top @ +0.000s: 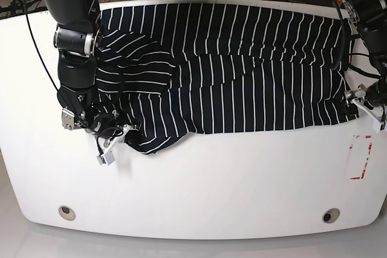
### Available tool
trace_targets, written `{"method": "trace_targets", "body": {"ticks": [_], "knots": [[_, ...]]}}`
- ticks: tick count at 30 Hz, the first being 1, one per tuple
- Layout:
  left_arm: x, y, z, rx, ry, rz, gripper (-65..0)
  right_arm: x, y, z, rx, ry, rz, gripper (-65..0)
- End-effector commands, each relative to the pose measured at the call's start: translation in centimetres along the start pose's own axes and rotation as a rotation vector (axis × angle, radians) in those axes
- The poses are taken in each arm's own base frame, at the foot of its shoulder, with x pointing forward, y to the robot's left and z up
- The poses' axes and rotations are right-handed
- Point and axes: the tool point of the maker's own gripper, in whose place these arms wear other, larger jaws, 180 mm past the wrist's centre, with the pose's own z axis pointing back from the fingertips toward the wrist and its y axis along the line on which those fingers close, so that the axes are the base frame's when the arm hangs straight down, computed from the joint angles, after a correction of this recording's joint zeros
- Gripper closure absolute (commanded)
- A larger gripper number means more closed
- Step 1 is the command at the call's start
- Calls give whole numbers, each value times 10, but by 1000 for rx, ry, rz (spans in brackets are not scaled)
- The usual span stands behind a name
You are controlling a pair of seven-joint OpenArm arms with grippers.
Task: Fold the T-shirt properly
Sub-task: 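Reach both grippers to the shirt's hem edge and grasp it, then fold the hem edge over toward the collar edge with both grippers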
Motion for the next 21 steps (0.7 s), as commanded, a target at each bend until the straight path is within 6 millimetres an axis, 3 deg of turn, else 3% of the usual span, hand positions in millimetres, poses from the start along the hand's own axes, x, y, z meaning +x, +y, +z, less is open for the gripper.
{"method": "trace_targets", "body": {"ticks": [1, 4, 8, 10, 14, 16, 21], "knots": [[21, 3, 5, -4, -64, 4, -550, 18, -3, 5, -8, -26, 16, -3], [10, -1, -2, -18, -33, 8, -549, 18, -3, 5, -8, -26, 15, -3], [17, -24, -15, -56, -60, -4, -519, 18, -3, 5, -8, -26, 15, -2], [18, -26, -16, -60, -70, -6, -435, 17, -3, 5, -8, -25, 14, 0], [22, -27, -16, -61, -77, -10, -111, 21, -4, 7, -11, -30, 19, 0], [26, -28, -15, -61, -87, -14, -13, 22, -5, 8, -14, -31, 23, 0], [61, -37, -8, -64, -146, -71, 0, 39, -4, 11, -17, -51, 41, 0]]}}
